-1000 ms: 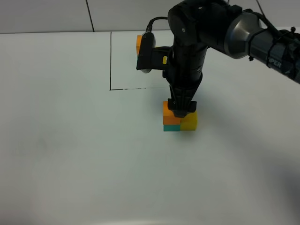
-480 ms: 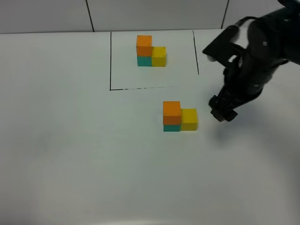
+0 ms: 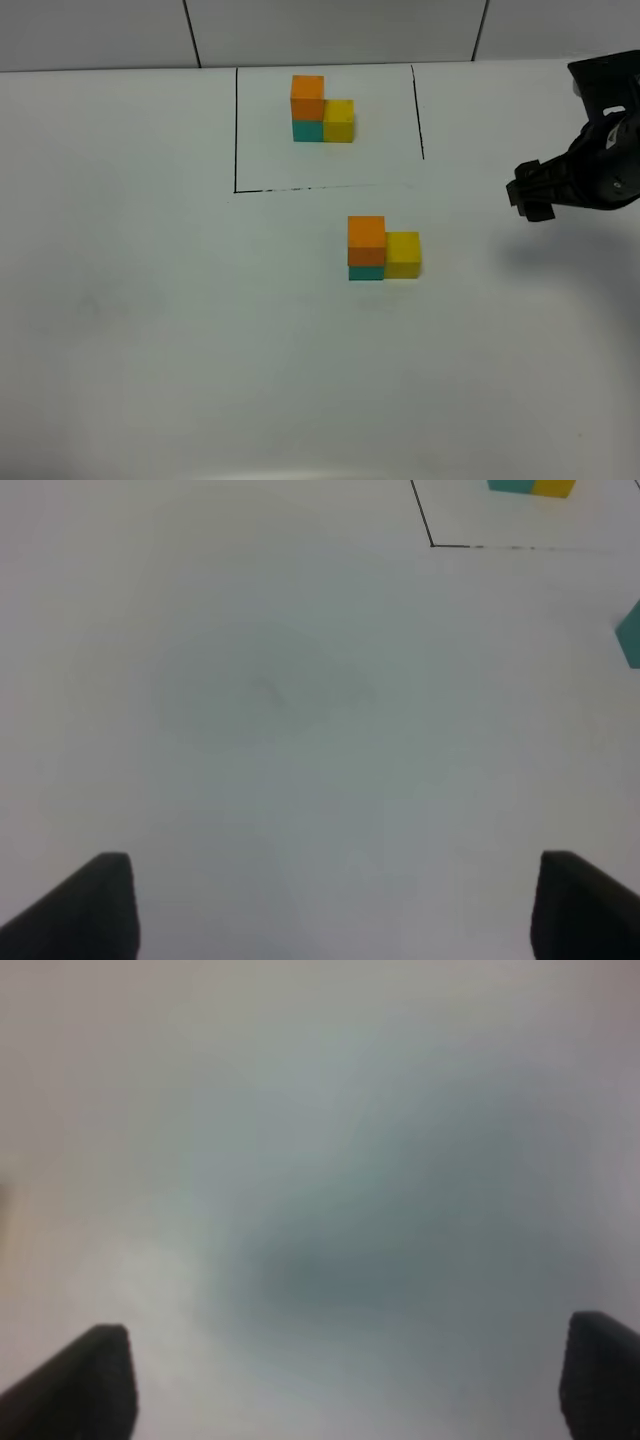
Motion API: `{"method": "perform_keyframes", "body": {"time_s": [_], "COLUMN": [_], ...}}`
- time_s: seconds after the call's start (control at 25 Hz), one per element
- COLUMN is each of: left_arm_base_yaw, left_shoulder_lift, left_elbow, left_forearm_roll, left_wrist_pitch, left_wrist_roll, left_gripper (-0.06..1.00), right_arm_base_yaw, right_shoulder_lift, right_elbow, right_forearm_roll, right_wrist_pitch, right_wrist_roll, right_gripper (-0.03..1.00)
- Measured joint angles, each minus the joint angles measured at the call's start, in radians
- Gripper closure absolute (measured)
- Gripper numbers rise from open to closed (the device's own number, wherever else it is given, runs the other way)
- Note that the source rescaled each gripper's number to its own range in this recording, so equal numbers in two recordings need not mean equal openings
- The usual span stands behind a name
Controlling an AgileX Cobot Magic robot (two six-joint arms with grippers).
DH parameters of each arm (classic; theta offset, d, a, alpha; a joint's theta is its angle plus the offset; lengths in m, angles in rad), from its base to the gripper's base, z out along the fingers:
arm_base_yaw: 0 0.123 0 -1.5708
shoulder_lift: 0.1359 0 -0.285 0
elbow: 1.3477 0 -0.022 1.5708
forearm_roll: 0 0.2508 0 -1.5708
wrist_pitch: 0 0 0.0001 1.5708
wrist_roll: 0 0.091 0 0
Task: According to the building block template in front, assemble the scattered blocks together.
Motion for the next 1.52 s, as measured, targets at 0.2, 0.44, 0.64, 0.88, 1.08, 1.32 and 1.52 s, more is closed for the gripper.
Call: {"method": "perform_keyframes", "body": {"time_s": [0.2, 0.44, 0.64, 0.88, 1.08, 1.32, 1.52], "left_arm_base_yaw": [0.0, 0.0, 0.0, 0.0, 0.0, 0.0, 0.0], "left_shoulder_lift": [0.0, 0.0, 0.0, 0.0, 0.0, 0.0, 0.0], "left_elbow": [0.0, 0.0, 0.0, 0.0, 0.0, 0.0, 0.0], "left_forearm_roll": [0.0, 0.0, 0.0, 0.0, 0.0, 0.0, 0.0], "left_wrist_pitch": [0.0, 0.0, 0.0, 0.0, 0.0, 0.0, 0.0], "left_wrist_roll": [0.0, 0.0, 0.0, 0.0, 0.0, 0.0, 0.0], "left_gripper": [0.15, 0.15, 0.15, 0.15, 0.15, 0.15, 0.15], "right_arm_base_yaw": [-0.021, -0.117, -0.141, -0.154, -0.162, -0.161, -0.161], "right_shoulder_lift": [0.024, 0.119, 0.173, 0.173, 0.156, 0.057, -0.078], "right_elbow": [-0.117, -0.372, -0.468, -0.473, -0.473, -0.454, -0.293], "right_forearm_roll": [-0.012, -0.013, -0.02, -0.001, -0.001, 0.002, 0.0], "right_wrist_pitch": [-0.011, 0.082, 0.142, 0.141, 0.14, 0.12, 0.055], "right_wrist_roll": [-0.022, -0.033, -0.057, -0.057, -0.057, -0.058, -0.056], "right_gripper": [0.19, 0.19, 0.19, 0.19, 0.19, 0.19, 0.19]}}
